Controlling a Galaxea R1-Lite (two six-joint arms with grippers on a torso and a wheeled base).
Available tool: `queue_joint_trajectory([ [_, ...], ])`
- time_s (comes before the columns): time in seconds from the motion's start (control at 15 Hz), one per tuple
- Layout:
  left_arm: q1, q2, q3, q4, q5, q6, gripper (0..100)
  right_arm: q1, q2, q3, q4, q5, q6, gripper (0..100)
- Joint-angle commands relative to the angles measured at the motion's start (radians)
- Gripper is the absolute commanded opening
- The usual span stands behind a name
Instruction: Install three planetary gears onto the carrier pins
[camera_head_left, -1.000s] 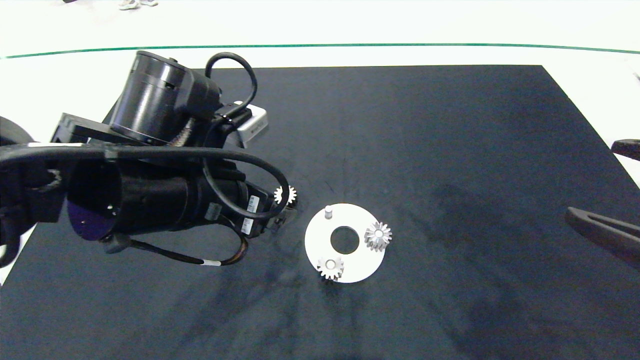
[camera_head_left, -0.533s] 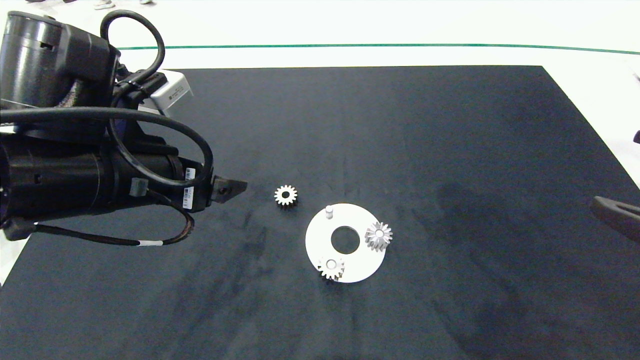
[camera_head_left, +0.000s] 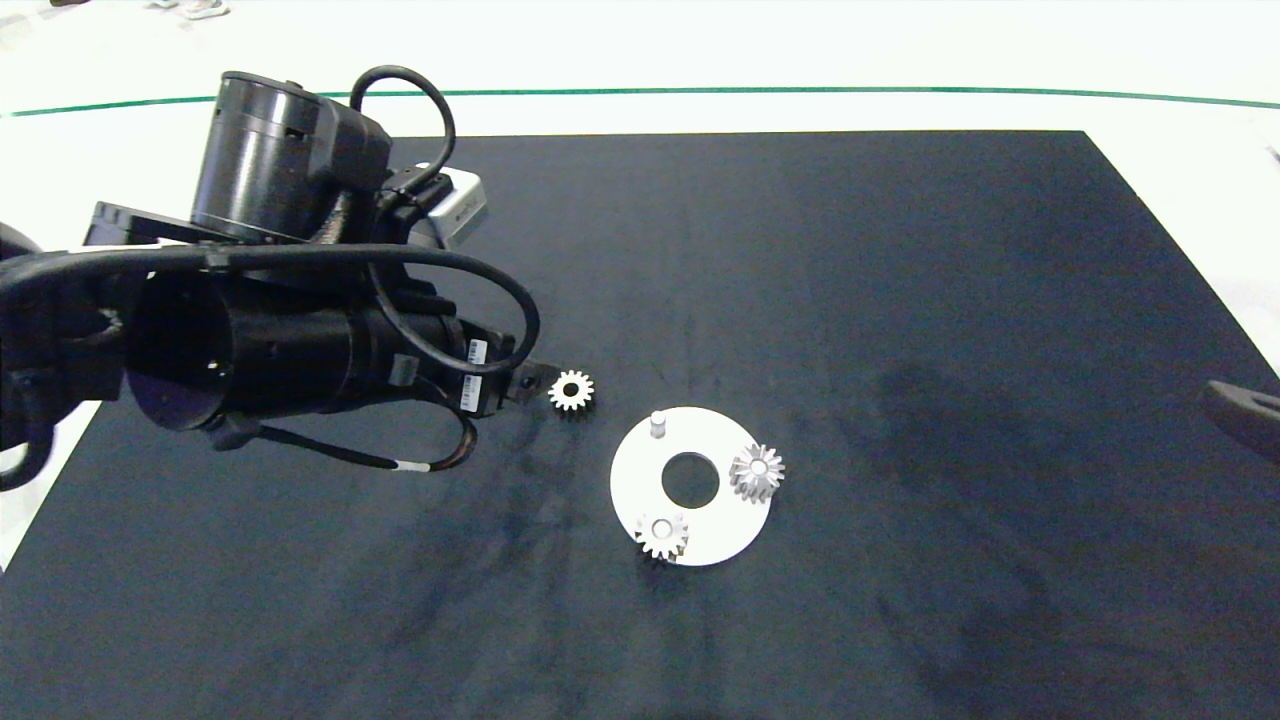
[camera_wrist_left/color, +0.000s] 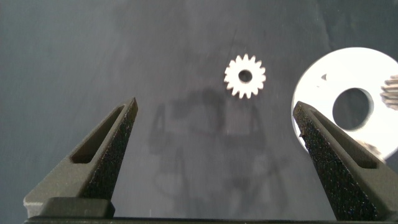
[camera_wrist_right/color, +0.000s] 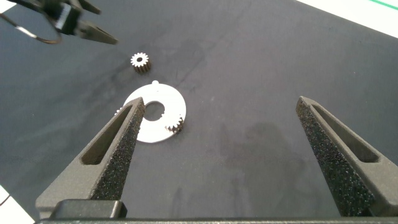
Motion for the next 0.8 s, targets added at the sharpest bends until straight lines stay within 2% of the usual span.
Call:
queue_joint_trajectory([
  [0.07, 0.002, 0.102, -0.043, 0.000, 0.001, 0.026, 100, -0.014, 0.008, 0.001, -0.001, -0.002, -0.003, 100],
  [0.33, -0.003, 0.131, -0.033, 0.017, 0.001, 0.030, 100, -0.016, 0.008, 0.002, -0.001, -0.002, -0.006, 100],
  [0.47, -0.015, 0.146, -0.044, 0.023, 0.001, 0.030, 100, -0.016, 0.006, 0.010, -0.001, -0.002, -0.022, 100],
  [0.67, -0.031, 0.177, -0.093, 0.041, 0.001, 0.031, 100, -0.016, -0.003, 0.011, -0.001, -0.002, -0.023, 100],
  [0.8, -0.041, 0.218, -0.164, 0.106, 0.001, 0.028, 100, -0.016, -0.012, 0.008, -0.002, -0.002, -0.023, 100],
])
